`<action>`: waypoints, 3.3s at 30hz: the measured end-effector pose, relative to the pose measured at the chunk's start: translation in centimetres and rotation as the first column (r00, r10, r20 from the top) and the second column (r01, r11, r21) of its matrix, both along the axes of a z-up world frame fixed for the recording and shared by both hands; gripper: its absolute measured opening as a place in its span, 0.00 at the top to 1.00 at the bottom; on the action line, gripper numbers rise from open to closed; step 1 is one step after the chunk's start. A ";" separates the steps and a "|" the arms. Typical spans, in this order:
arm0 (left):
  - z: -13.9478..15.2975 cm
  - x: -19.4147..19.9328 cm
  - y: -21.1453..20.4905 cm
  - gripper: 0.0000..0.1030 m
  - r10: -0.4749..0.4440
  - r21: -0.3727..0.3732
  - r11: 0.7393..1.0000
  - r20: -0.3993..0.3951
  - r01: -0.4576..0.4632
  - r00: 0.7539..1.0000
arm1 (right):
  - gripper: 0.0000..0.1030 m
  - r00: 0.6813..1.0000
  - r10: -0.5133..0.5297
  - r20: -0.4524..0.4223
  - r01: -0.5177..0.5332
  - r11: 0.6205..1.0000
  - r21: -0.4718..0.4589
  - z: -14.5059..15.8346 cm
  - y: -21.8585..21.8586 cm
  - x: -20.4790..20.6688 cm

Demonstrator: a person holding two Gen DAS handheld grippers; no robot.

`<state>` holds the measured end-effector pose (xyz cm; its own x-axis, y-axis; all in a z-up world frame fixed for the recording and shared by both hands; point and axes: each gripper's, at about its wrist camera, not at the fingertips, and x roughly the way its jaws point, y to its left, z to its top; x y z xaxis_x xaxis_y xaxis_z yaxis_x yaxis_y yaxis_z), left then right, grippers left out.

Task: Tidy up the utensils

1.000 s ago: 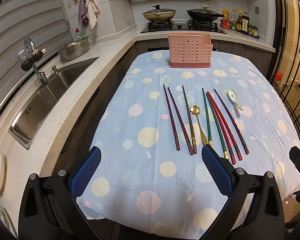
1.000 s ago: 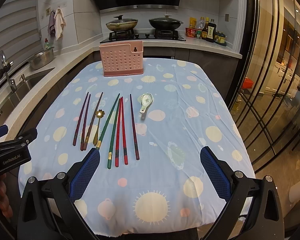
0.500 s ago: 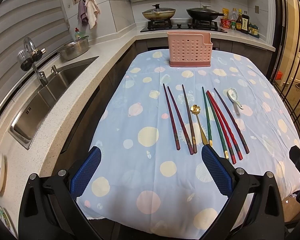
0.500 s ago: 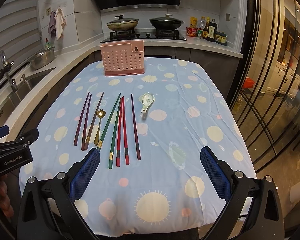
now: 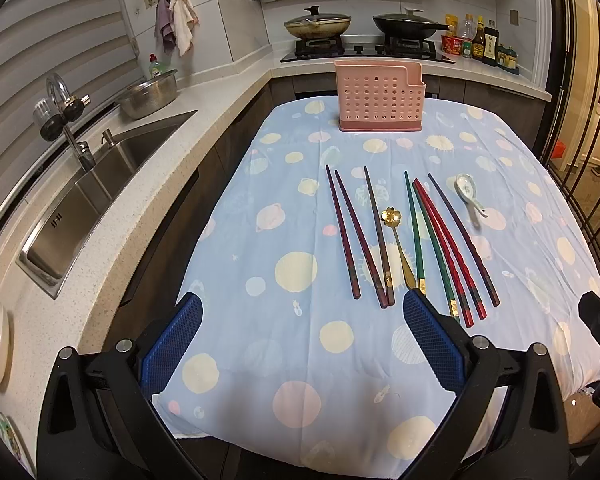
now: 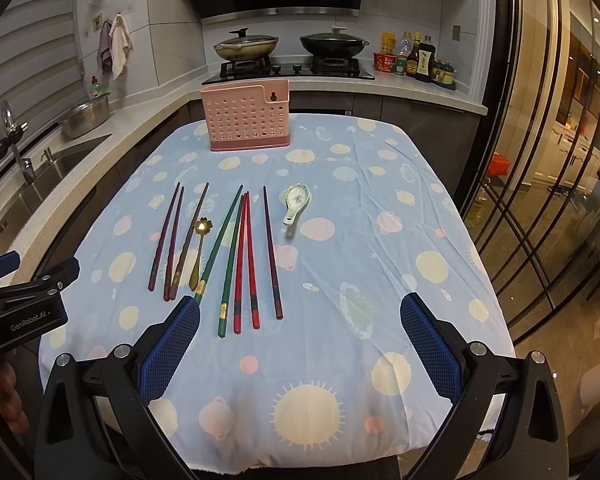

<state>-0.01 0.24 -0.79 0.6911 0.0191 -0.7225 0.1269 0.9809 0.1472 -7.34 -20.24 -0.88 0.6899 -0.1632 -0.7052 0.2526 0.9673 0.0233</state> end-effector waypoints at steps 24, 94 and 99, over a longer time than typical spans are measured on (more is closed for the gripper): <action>-0.6 0.0 0.0 0.07 0.005 0.008 1.000 -0.008 -0.005 1.000 | 0.07 1.000 0.000 -0.003 0.000 1.000 0.003 0.1 -0.1 0.1; -11.3 11.1 -0.3 0.68 -0.069 -0.147 0.989 -0.320 0.022 0.945 | 0.20 0.995 -0.037 -0.092 0.050 0.988 0.147 -5.6 -4.8 9.7; -11.3 11.4 0.5 0.84 -0.077 -0.194 0.981 -0.338 0.010 0.938 | 0.42 0.996 -0.018 -0.085 0.039 0.967 0.250 -6.7 -5.9 14.2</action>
